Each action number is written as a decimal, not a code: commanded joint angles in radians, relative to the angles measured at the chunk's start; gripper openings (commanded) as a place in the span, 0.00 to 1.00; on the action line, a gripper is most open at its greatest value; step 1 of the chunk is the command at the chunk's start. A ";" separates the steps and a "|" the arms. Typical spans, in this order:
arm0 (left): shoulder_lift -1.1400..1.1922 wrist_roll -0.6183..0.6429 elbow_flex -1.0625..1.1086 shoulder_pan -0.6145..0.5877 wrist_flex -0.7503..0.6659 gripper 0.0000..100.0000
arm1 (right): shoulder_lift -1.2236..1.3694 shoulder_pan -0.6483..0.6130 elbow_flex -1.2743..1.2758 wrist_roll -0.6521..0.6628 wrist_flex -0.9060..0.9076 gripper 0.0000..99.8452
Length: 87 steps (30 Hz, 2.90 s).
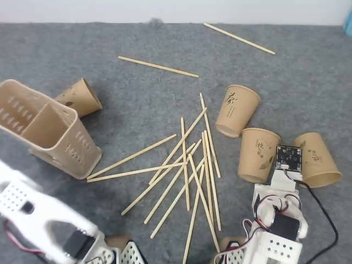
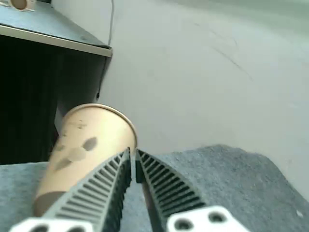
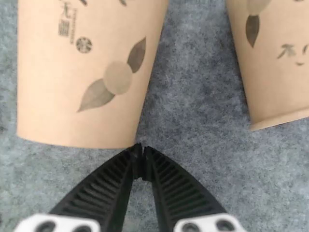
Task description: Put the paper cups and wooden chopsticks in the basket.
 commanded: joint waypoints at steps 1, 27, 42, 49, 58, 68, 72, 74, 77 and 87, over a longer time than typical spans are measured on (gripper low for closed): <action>-0.098 0.176 -0.104 -0.160 0.008 0.01 | -0.013 0.010 0.017 0.012 -0.012 0.01; 0.161 -0.034 -0.054 0.163 -0.120 0.01 | -0.013 0.041 0.018 0.012 -0.012 0.01; 0.074 -0.061 -0.394 0.127 0.451 0.02 | -0.013 0.038 0.018 0.012 -0.012 0.01; -0.172 -0.060 -0.392 0.101 0.861 0.01 | -0.013 0.041 0.018 0.012 -0.012 0.01; -0.221 -0.061 -0.372 -0.086 0.845 0.03 | -0.013 0.042 0.018 0.012 -0.012 0.01; 0.057 -0.061 -0.341 -0.112 0.448 0.19 | -0.013 0.042 0.018 0.012 -0.012 0.01; 0.150 -0.063 -0.340 -0.087 0.272 0.16 | -0.013 0.042 0.018 0.011 -0.012 0.01; 0.187 -0.063 -0.340 -0.077 0.198 0.15 | -0.013 0.042 0.018 0.011 -0.012 0.01; 0.229 -0.063 -0.340 -0.068 0.103 0.15 | -0.013 0.042 0.018 0.012 -0.012 0.01; 0.270 -0.063 -0.340 -0.048 0.029 0.15 | -0.013 0.042 0.018 0.012 -0.012 0.01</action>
